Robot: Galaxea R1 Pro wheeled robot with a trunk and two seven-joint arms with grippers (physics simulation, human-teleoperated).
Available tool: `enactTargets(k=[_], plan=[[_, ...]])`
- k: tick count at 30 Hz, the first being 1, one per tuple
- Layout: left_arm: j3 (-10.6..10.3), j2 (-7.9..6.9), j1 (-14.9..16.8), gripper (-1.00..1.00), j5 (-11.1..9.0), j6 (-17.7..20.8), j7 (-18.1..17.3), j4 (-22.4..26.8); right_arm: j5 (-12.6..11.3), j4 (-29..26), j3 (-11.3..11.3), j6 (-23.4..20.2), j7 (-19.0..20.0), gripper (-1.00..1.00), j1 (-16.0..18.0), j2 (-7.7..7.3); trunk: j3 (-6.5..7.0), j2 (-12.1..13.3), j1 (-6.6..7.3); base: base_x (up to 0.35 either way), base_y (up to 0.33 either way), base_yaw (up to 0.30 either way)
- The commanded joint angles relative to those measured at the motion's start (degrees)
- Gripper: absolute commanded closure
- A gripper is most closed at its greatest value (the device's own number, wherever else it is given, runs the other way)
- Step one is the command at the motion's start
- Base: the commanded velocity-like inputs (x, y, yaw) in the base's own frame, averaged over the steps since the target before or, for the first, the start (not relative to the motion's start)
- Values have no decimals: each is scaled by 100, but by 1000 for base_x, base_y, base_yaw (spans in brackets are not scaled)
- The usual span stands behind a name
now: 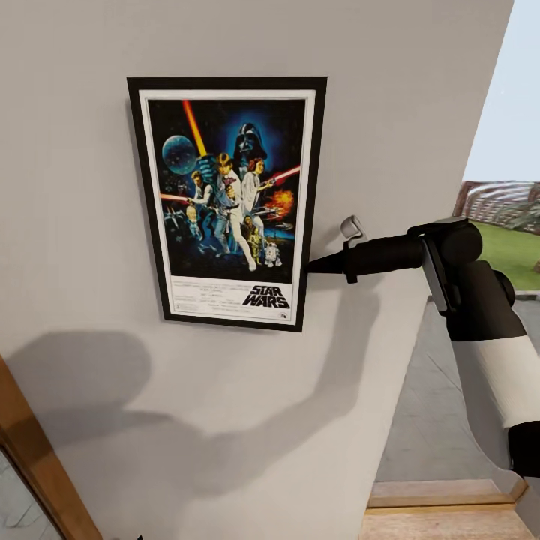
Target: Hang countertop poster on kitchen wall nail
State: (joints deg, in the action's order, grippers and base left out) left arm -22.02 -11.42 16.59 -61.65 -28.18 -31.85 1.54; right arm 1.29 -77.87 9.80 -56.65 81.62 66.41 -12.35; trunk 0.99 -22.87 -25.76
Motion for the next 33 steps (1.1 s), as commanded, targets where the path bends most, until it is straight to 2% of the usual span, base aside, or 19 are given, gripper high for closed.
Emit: enactTargets(k=[1,33], plan=[[-48,-1,2,-100,-58,-12,-23,-5,10,0,4,-74,38,100,4,-3,-3,-4,-2,2,0,0],[-48,-28,2,-100,-58,-12,-26,-5,12,26,-1,-74,38,100,4,-4,-3,-4,-2,0,0,0]])
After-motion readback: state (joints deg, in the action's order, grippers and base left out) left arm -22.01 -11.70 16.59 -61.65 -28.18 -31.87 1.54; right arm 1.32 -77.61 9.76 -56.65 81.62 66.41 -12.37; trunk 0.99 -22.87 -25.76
